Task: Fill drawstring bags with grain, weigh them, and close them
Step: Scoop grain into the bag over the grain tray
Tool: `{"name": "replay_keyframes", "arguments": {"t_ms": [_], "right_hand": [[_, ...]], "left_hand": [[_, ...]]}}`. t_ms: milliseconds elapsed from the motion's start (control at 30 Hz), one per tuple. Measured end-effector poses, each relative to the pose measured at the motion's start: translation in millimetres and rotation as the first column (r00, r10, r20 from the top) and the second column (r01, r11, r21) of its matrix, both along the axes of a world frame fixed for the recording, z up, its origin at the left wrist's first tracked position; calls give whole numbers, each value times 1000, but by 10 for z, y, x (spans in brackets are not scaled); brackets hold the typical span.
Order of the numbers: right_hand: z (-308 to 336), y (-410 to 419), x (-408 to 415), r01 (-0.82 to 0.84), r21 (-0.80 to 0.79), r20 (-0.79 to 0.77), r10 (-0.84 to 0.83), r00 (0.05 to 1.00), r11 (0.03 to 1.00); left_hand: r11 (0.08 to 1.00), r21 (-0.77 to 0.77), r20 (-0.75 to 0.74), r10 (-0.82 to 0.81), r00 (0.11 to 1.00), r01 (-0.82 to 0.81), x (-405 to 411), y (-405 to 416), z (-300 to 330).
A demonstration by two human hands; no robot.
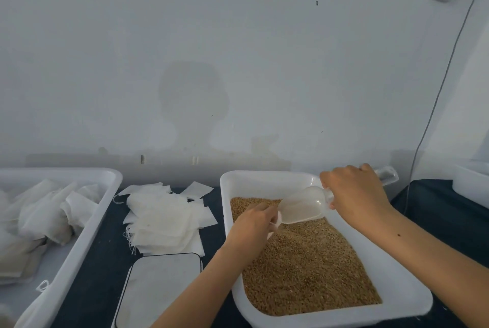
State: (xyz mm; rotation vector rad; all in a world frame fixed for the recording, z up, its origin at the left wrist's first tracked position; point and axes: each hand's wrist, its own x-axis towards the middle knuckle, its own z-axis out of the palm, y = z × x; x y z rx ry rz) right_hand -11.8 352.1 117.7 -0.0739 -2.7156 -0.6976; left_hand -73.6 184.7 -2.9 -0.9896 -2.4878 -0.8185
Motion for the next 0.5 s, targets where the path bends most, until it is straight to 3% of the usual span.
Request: {"name": "replay_keyframes", "arguments": {"t_ms": [67,167,300,500], "right_hand": [[-48,107,42,70,-89,19,-69,997,994],[-237,236,109,166,-202,151,-136,979,965],[-647,268,160,218,-389,347,-77,935,895],[-1004,160,170,129,-456,360,50,932,880]], "left_hand": [[998,64,17,28,999,-29,-7,-4,2],[973,223,161,18,987,-54,-28,-36,30],[862,501,366,-126,922,-81,-42,-122,109],[808,589,337,-218,916,-25,43,-250,214]]}}
